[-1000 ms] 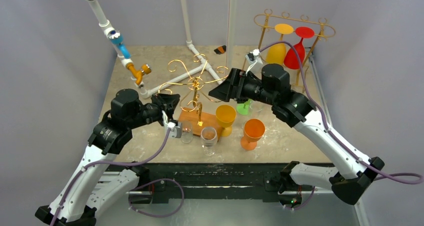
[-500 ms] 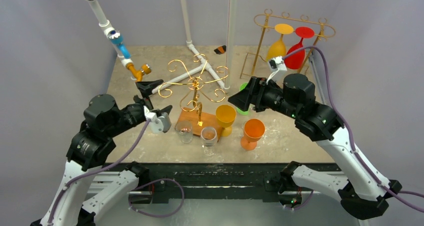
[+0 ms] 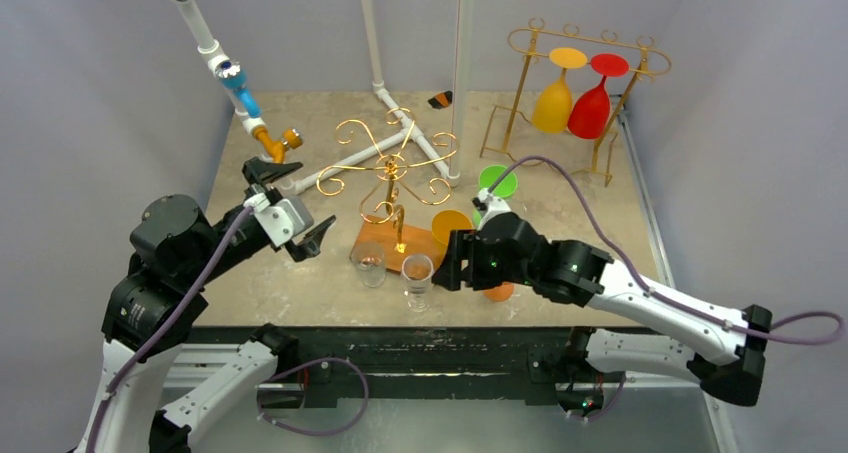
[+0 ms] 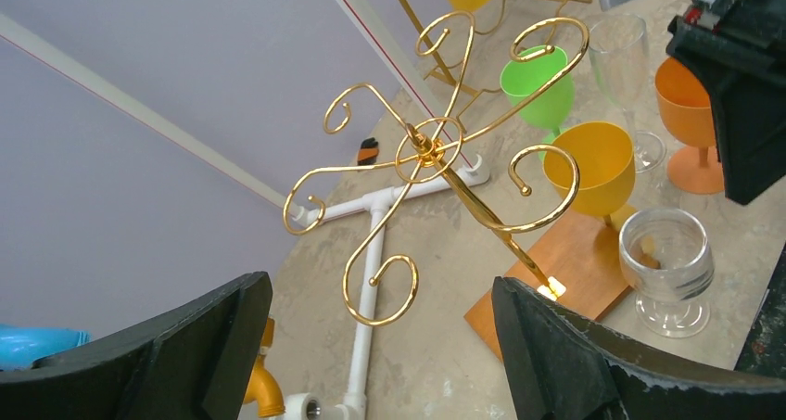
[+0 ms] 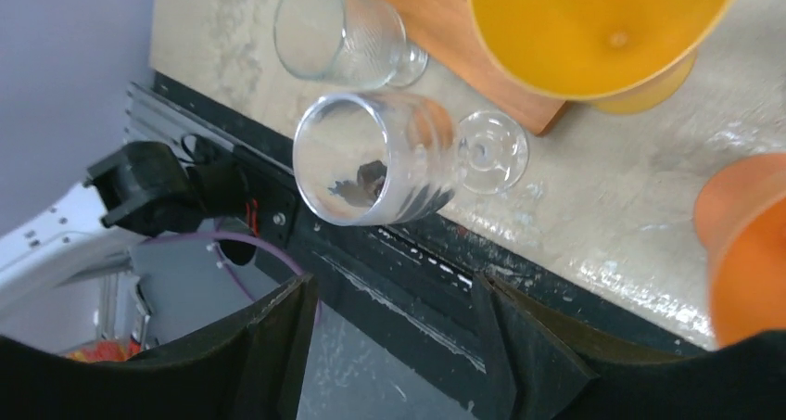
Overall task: Place the wine glass upside down on the wine glass rack
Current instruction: Pick up the wine glass at the center of the board.
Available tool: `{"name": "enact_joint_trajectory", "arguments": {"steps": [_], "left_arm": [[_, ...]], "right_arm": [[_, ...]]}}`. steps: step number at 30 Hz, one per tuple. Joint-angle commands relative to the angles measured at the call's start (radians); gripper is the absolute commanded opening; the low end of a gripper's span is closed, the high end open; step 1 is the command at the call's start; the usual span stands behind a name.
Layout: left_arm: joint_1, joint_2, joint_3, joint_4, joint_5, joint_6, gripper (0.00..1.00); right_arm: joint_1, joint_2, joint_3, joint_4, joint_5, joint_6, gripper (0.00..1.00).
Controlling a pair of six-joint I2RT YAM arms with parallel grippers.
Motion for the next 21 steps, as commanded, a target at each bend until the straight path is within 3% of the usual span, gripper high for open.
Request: {"name": "enact_joint_trajectory", "arguments": {"steps": [1,7,21], "left_arm": [[-0.002,0.01,0.036,-0.061,-0.07,-0.105,0.96],[-0.003,-0.01,0.033,-0.074,-0.055,-0.091,0.96],[-0.002,-0.017,0.006,-0.071,-0.03,-0.079,0.95]], "right_arm": [[0.104,0.092,0.062,0.027,0.198,0.133,0.69],[0.149,0.127,0.073,0.014,0.318,0.187,0.69],[0.153,0.193,-0.006,0.119,0.338,0.236,0.63]]}}
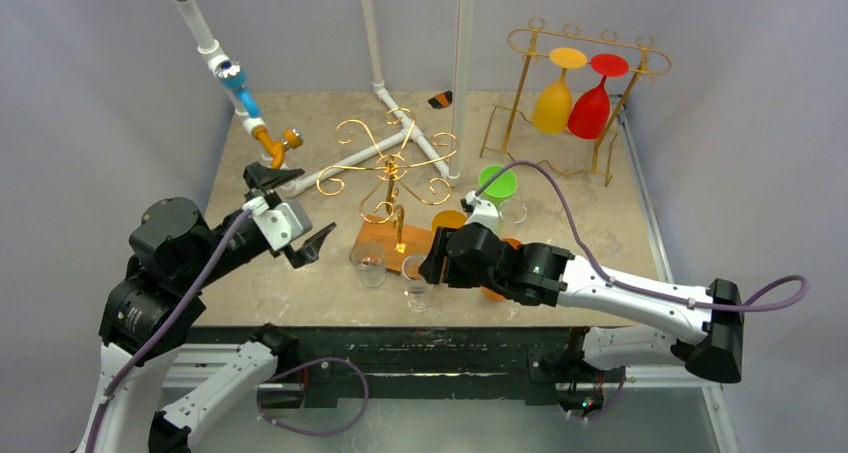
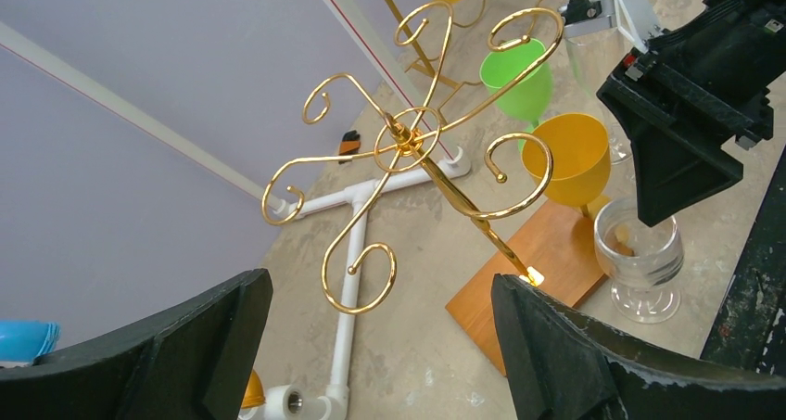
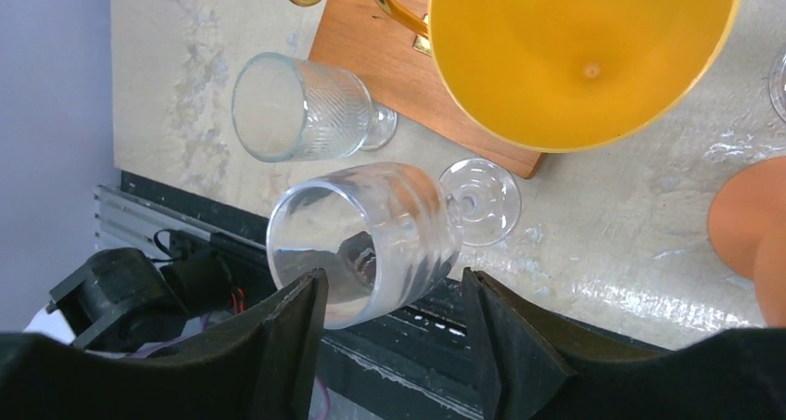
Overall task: Place the wine glass upside down on the wine glass rack
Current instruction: Pick up the wine glass at the center of the board.
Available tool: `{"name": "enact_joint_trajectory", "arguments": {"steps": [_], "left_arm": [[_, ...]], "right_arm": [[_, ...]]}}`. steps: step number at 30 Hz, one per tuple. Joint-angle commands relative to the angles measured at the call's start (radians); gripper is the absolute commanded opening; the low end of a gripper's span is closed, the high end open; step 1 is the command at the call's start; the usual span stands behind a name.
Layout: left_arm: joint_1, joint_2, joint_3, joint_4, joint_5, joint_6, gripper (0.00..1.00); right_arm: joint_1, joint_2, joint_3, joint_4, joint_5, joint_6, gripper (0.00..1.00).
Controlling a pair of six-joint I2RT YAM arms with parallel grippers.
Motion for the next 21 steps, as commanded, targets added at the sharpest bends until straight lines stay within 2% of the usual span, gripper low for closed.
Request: {"name": "enact_joint_trajectory", "arguments": {"steps": [1,6,10,14,21], "left_arm": [[-0.001,-0.008,-0.001,-0.031,-0.052,-0.051,0.95],[-0.003,-0.015,-0.002,-0.03,-0.05,-0.036,0.95],[-0.002,-0.016,0.002,-0.026,-0.044,-0.04,0.95],[-0.003,-0.018,-0.003,-0.024,-0.035,-0.043,0.95],[-0.002,-0.019,-0.007,-0.012,-0.022,-0.051,0.95]], "right_arm": [[0.005,0.015,-0.029,0.029,0.053,0.044,0.62],[0.008,-0.006,-0.054,-0.026,0.073,0.053,0.57],[0.008,-0.022,-0.054,-0.094,0.079,0.039,0.47],[0.007,-0.037,-0.033,-0.148,0.091,0.018,0.43],[0.008,0.018,-0.01,-0.161,0.073,0.007,0.29]]}}
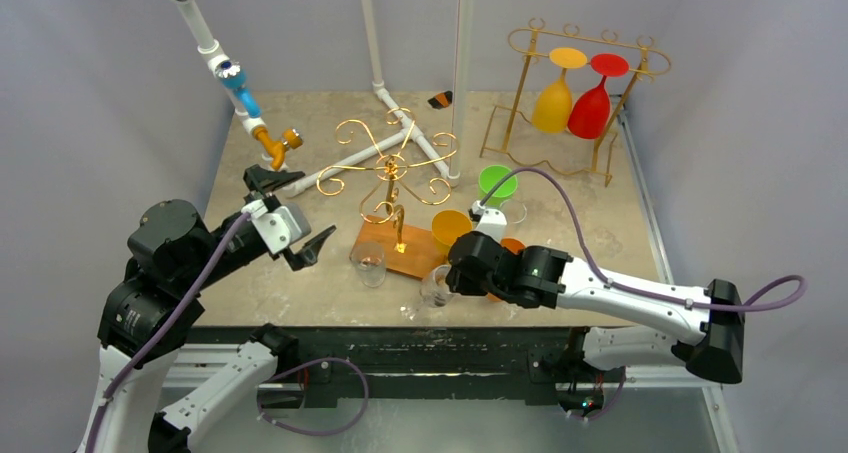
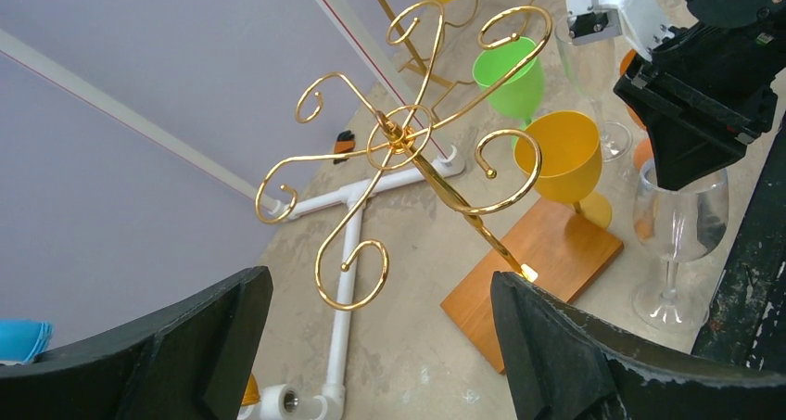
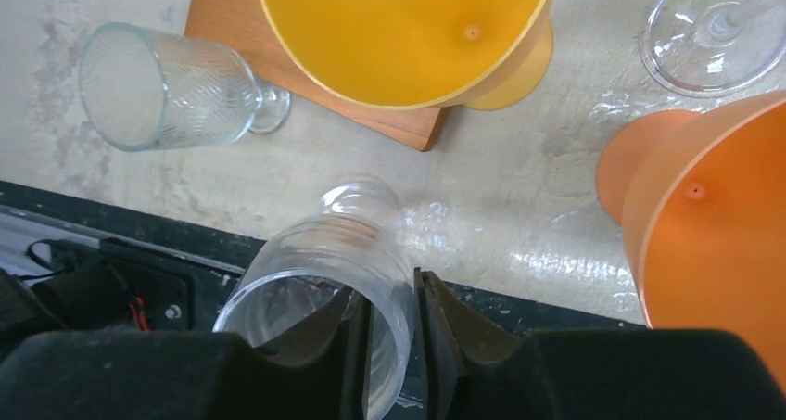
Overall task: Place the wine glass upside down on the wine glass rack
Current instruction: Pick up the wine glass at the center of the board.
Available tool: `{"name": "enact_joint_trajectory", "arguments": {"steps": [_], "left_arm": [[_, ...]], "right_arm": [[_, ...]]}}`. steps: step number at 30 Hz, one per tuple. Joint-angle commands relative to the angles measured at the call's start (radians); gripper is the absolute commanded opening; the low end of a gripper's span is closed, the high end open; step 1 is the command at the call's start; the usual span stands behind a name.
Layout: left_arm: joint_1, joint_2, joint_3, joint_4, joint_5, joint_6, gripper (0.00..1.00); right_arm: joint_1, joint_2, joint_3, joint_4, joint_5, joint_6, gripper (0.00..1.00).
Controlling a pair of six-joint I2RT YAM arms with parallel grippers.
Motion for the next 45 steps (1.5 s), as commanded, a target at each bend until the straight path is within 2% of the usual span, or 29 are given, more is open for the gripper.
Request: {"name": "enact_joint_trajectory", "arguments": {"steps": [1,5,9,20,28,31,34,38,45], "left_arm": [[-0.002,-0.01,-0.003,-0.006,-0.033,-0.051,0.95],[-0.002,-0.013,-0.009,-0.013,-0.025,-0.061,0.95],[-0.002,-0.025,-0.035,-0.017,-0.005,-0.084,0.95],[-0.002,-0.079,-0.201,-0.013,0.063,-0.298,0.93],[-0.002,-0.098,-0.232,-0.005,0.066,-0.421,1.0],[-0.001,-0.081,-0.231,-0.024,0.133,-0.474,1.0],[-0.002,-0.057,-0.233,-0.06,0.262,-0.493,0.99],[-0.002,-0.048,-0.266,-0.066,0.341,-0.508,0.96],[-0.002,-0.045,-0.333,-0.061,0.363,-0.559,0.91]], "right_arm": [[0.007,0.031,0.034,-0.032,0.019,-0.012,0.27],[0.007,0.023,0.02,-0.012,0.024,-0.009,0.19],[0.006,-0.004,0.002,0.006,0.022,0.009,0.0],[0.007,-0.138,-0.065,0.142,-0.038,-0.012,0.0],[0.008,-0.288,-0.02,0.156,-0.092,-0.136,0.0],[0.012,-0.349,0.007,0.176,-0.111,-0.179,0.0],[0.013,-0.389,0.027,0.201,-0.127,-0.219,0.0],[0.015,-0.392,0.061,0.228,-0.147,-0.265,0.0],[0.015,-0.317,0.143,0.285,-0.152,-0.331,0.0]]}}
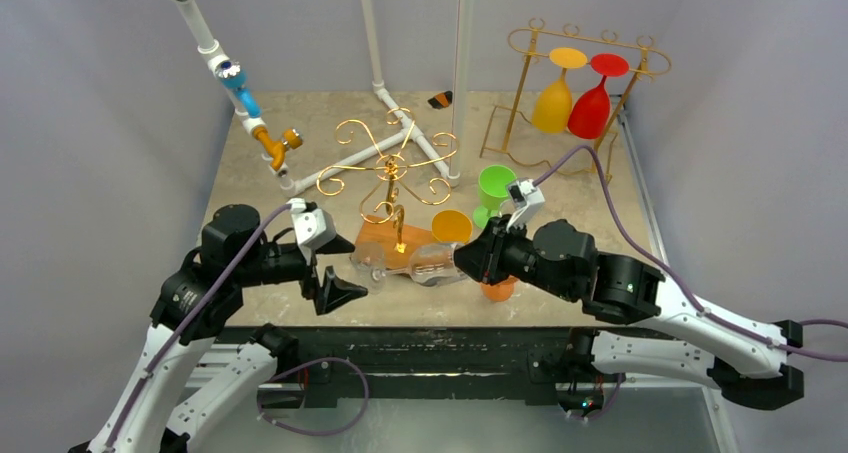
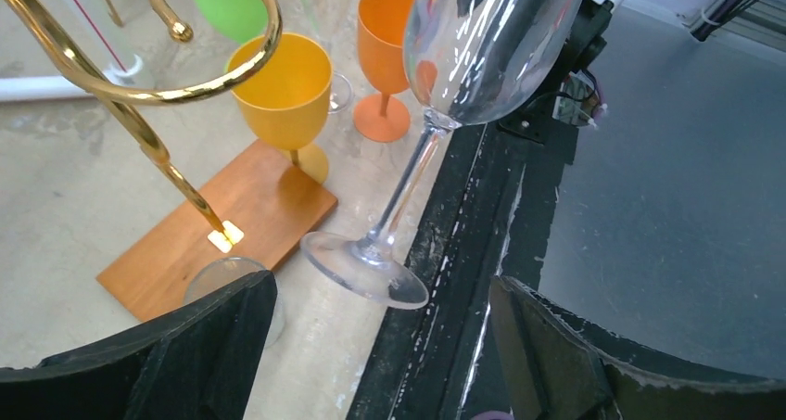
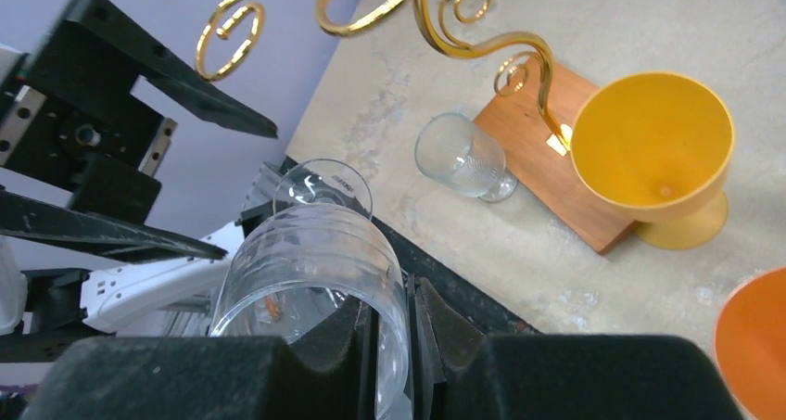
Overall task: Place the wine glass upside down on the wine glass rack
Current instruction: Pick up the wine glass at the center of the board, then turn the wine glass upside down at the wine rack.
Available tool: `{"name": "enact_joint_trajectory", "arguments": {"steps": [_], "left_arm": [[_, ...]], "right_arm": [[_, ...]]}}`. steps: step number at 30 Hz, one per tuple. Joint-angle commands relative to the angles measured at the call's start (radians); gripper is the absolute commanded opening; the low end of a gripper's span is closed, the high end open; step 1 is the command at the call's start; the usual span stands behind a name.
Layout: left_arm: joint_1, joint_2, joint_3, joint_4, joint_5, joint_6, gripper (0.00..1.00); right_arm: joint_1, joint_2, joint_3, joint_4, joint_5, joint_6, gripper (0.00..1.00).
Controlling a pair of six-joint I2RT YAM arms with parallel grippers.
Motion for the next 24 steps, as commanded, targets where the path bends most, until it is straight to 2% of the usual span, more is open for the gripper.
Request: {"name": "enact_joint_trajectory", "arguments": {"steps": [1,8,13,15,18,19,21,22,24], "left_arm": [[-0.002,0.011,-0.032,-0.035,0.008,-0.147,0.9],[-0.002,0.022,-0.069,-0.036,0.014,-0.167,0.8],[0.0,0.03,-0.084,-0.016,0.035,-0.184,0.66],[0.0,0.032,-0.088,-0.018,0.039,-0.185,0.65],[0.002,0.034,-0.092,-0.023,0.038,-0.189,0.67],[0.004,0.036,-0.092,-0.026,0.037,-0.196,0.71],[0.013,0.04,-0.086,-0.03,0.01,-0.221,0.87],[0.017,0.043,-0.08,-0.03,-0.008,-0.229,0.92],[0.021,0.056,-0.059,-0.043,-0.046,-0.235,0.94]], "right_arm": [[0.006,0.036,0.081,0.128,-0.015,-0.062,0.0],[0.013,0.036,0.067,0.196,-0.02,-0.085,0.0],[0.016,0.044,0.061,0.217,-0.027,-0.095,0.0],[0.018,0.049,0.062,0.226,-0.022,-0.105,0.0],[0.018,0.058,0.072,0.227,-0.014,-0.12,0.0],[0.02,0.06,0.074,0.226,-0.012,-0.126,0.0],[0.022,0.063,0.082,0.217,-0.002,-0.14,0.0],[0.022,0.064,0.087,0.21,0.001,-0.146,0.0],[0.022,0.065,0.093,0.2,0.008,-0.158,0.0]]}}
